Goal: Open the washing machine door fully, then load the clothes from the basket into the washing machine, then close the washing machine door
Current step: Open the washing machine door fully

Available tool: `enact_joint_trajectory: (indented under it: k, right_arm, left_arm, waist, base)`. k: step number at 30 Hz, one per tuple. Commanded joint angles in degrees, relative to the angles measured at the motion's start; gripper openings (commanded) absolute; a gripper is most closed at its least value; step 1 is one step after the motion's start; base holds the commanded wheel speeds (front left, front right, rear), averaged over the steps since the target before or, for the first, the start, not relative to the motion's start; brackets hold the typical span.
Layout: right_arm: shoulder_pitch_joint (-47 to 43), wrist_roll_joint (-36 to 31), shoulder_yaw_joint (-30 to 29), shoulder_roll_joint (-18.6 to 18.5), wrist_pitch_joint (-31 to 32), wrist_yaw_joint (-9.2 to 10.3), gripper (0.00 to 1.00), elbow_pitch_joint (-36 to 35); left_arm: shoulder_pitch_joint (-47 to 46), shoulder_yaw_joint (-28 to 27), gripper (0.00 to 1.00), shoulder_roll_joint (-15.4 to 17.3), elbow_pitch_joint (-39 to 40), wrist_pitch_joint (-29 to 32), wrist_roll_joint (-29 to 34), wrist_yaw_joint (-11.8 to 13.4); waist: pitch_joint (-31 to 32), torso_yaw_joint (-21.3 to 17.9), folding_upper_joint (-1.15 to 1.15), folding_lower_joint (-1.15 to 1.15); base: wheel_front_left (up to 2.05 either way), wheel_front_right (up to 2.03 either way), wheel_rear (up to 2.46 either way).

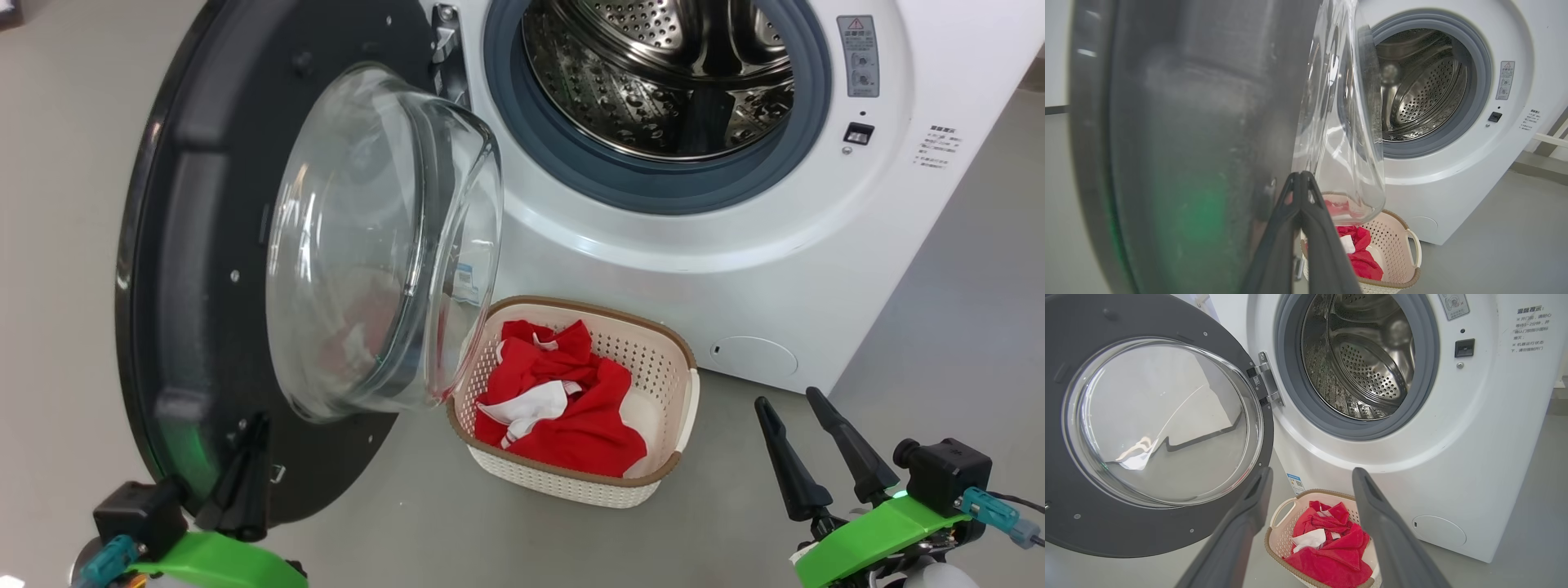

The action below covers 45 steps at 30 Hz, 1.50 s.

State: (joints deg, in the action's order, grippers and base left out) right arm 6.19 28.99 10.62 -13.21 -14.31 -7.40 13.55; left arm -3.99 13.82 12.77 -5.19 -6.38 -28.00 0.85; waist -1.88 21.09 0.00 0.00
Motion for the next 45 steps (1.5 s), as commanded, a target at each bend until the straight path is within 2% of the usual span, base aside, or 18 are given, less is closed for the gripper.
enact_joint_trajectory:
  k: [1,18,37,45]
  right_arm:
    - [2.35,0.39,0.94,-0.50,-0.69,-0.09,1.00,-1.56]
    - [3.45,0.16,0.92,-0.92,-0.69,-0.09,1.00,-1.78]
    - [5.28,0.11,1.20,-1.08,-0.69,-0.09,1.00,-1.88]
    - [5.29,0.34,1.53,-1.02,-0.69,-0.09,1.00,-1.69]
  left_arm:
    - [-3.18,-3.28,0.00,2.38,0.03,0.12,-0.49,0.65]
    - [-10.86,-5.63,0.00,6.21,-8.02,1.32,-2.07,-0.94]
    - [-24.84,-4.55,0.00,10.12,-26.47,2.15,-1.80,-4.72]
    - [-28.25,-3.20,0.00,10.25,-32.57,0.45,-1.44,-5.92]
  waist:
    - [-0.24,0.40,0.00,0.00]
    - [-1.98,3.25,0.00,0.00]
    - [-5.39,4.78,0.00,0.00]
    - [-5.35,4.71,0.00,0.00]
  base:
    - [0.00,0.00,0.00]
    - [0.00,0.00,0.00]
    - [0.00,0.00,0.00]
    - [0.00,0.00,0.00]
